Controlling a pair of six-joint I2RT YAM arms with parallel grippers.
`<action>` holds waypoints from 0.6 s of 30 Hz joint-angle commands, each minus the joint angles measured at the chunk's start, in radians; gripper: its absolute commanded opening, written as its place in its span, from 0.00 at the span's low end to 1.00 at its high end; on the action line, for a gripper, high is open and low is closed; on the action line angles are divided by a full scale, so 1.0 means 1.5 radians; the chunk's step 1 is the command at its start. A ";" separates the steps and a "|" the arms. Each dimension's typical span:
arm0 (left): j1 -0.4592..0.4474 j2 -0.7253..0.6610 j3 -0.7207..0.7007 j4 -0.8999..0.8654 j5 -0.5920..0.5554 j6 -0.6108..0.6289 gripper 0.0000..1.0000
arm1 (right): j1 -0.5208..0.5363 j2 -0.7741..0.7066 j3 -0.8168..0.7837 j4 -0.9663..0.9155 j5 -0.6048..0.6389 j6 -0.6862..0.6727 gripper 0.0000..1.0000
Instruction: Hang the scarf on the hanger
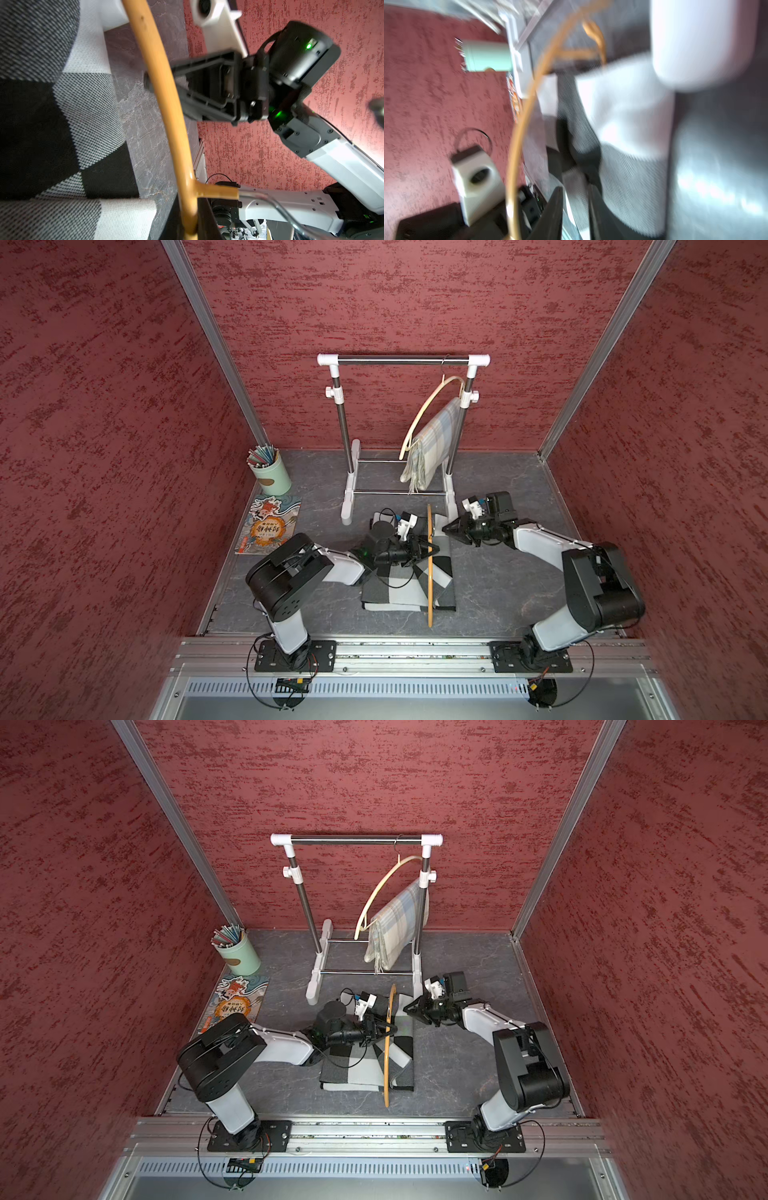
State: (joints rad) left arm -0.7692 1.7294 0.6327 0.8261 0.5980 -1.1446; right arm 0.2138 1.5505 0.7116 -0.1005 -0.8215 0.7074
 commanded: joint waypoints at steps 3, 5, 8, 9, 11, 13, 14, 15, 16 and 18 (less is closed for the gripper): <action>-0.008 -0.010 0.003 -0.074 -0.012 0.015 0.00 | 0.017 -0.037 -0.095 -0.031 -0.018 -0.012 0.15; -0.010 -0.004 0.005 -0.073 -0.011 0.017 0.00 | 0.022 -0.046 -0.114 -0.035 -0.023 -0.023 0.12; -0.012 0.001 0.005 -0.068 -0.013 0.015 0.00 | 0.035 -0.037 -0.132 -0.015 -0.050 -0.017 0.10; -0.013 0.002 0.004 -0.066 -0.014 0.014 0.00 | 0.044 -0.034 -0.137 -0.003 -0.059 -0.010 0.09; -0.016 0.001 0.004 -0.066 -0.017 0.014 0.00 | 0.071 -0.031 -0.138 0.009 -0.074 0.005 0.08; -0.019 0.001 0.003 -0.064 -0.019 0.014 0.00 | 0.101 -0.031 -0.131 0.015 -0.078 0.016 0.08; -0.019 0.001 0.003 -0.064 -0.020 0.014 0.00 | 0.117 -0.029 -0.126 0.019 -0.078 0.025 0.08; -0.020 0.001 0.003 -0.063 -0.021 0.014 0.00 | 0.131 -0.027 -0.122 0.029 -0.078 0.036 0.08; -0.021 0.001 0.004 -0.064 -0.021 0.014 0.00 | 0.145 -0.026 -0.118 0.037 -0.081 0.051 0.07; -0.021 0.002 0.005 -0.061 -0.021 0.013 0.00 | 0.176 -0.017 -0.114 0.080 -0.091 0.089 0.07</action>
State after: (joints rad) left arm -0.7933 1.7210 0.6403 0.7921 0.5743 -1.1278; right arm 0.4335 1.5089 0.5156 -0.0662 -0.9157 0.7712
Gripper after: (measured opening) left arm 0.107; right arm 0.074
